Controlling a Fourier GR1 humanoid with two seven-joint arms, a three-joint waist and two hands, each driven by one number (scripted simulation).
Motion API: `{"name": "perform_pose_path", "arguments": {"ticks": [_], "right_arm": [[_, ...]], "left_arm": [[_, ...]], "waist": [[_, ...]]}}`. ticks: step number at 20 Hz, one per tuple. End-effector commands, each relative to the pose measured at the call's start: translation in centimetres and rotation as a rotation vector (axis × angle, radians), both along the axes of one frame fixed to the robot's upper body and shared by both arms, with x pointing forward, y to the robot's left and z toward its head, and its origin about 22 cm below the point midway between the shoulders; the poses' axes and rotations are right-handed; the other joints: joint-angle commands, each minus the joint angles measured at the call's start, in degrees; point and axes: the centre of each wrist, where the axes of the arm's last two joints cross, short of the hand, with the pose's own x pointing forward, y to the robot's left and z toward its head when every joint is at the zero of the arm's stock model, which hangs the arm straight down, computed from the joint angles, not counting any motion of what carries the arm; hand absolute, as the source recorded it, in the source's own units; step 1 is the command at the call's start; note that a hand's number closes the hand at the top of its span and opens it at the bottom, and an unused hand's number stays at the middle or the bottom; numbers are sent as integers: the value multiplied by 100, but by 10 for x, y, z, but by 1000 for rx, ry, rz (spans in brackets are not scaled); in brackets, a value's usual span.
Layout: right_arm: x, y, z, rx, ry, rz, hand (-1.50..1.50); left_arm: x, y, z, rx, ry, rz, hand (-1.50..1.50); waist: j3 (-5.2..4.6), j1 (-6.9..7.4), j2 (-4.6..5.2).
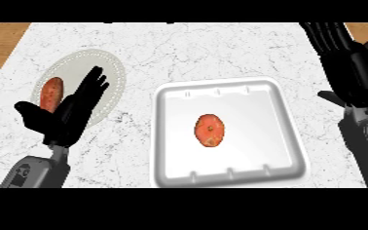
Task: Pick the squash from the tray and place it in the tiered basket
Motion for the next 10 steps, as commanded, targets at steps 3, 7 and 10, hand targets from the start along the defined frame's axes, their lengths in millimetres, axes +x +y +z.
{"name": "perform_pose_path", "arguments": {"ticks": [3,7,10], "right_arm": [[-15,22,-5,5,-21,-207,150],[-25,-66,-40,-202,147,-760,150],[-37,-20,-77,292,246,-939,-150]], "left_arm": [[-16,6,-32,126,86,152,0],[-44,34,-57,185,179,283,0],[-54,29,-71,216,205,302,0]], "waist": [[-3,-89,-78],[-84,-437,-8],[2,-392,-107]]}}
